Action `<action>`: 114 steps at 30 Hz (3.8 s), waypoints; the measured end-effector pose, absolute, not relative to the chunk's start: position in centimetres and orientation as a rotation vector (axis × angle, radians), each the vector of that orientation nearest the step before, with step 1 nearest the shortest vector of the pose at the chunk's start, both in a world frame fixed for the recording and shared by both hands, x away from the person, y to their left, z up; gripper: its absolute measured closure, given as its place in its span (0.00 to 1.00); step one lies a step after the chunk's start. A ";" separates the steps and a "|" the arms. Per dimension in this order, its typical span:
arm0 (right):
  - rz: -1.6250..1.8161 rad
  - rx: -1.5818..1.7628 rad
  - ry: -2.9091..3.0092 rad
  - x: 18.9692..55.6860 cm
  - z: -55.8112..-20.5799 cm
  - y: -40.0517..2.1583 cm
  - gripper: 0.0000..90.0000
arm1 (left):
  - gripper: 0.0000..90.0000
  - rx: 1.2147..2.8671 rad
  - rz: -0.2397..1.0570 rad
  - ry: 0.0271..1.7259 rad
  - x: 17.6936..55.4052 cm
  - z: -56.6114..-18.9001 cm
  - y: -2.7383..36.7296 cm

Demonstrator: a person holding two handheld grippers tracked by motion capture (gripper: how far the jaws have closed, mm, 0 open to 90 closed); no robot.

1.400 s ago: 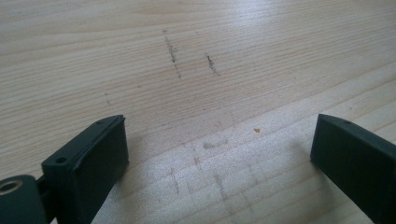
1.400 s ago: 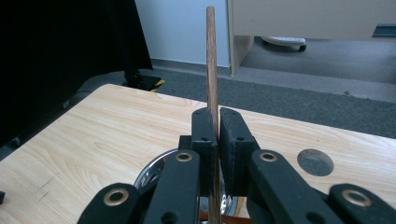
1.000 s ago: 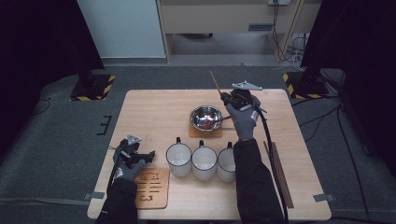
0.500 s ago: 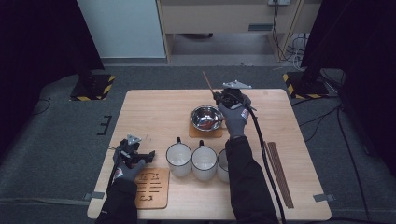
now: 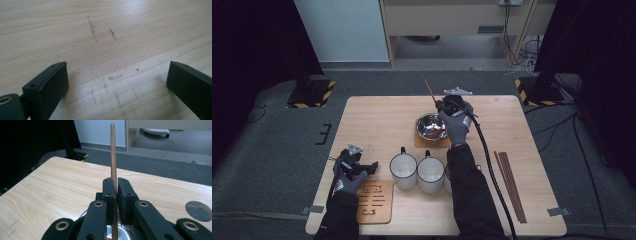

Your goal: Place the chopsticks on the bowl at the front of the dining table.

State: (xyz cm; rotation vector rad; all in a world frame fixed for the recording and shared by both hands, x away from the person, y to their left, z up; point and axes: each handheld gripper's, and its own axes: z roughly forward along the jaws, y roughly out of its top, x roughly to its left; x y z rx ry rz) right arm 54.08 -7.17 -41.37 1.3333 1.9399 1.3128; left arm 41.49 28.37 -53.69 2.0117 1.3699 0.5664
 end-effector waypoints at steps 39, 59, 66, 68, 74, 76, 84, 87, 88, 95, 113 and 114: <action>1.221 1.426 1.996 55.3 -47.3 -5.1 0.94 | 0.03 2.012 0.567 1.370 41.5 -53.7 28.4; 1.133 1.448 2.036 55.5 -48.5 -5.0 0.94 | 0.03 2.012 0.567 1.370 41.5 -53.7 28.4; 1.104 1.454 2.053 55.5 -48.6 -4.8 0.94 | 0.03 2.012 0.567 1.370 41.5 -53.7 28.4; 1.102 1.454 2.056 55.5 -48.6 -4.8 0.94 | 0.03 2.012 0.567 1.370 41.5 -53.7 28.4; 1.104 1.453 2.060 55.5 -48.6 -4.8 0.93 | 0.03 2.012 0.567 1.370 41.5 -53.7 28.4; 1.103 1.451 2.061 55.5 -48.6 -4.9 0.93 | 0.03 2.012 0.567 1.370 41.5 -53.7 28.4; 1.096 1.438 2.063 55.5 -48.6 -4.9 0.90 | 0.03 2.012 0.566 1.370 41.5 -53.7 28.4; 1.097 1.433 2.062 55.5 -48.5 -4.9 0.90 | 0.03 2.012 0.567 1.370 41.5 -53.7 28.4; 1.099 1.433 2.061 55.4 -48.5 -4.9 0.90 | 0.03 2.011 0.567 1.370 41.5 -53.7 28.4; 1.128 1.439 2.041 55.3 -48.0 -5.2 0.83 | 0.03 2.012 0.566 1.370 41.5 -53.7 28.4; 1.211 1.386 2.024 54.0 -45.3 -6.7 0.70 | 0.03 2.012 0.566 1.370 41.5 -53.7 28.4; 1.212 1.380 2.025 53.9 -45.1 -6.8 0.70 | 0.03 2.012 0.567 1.370 41.5 -53.7 28.4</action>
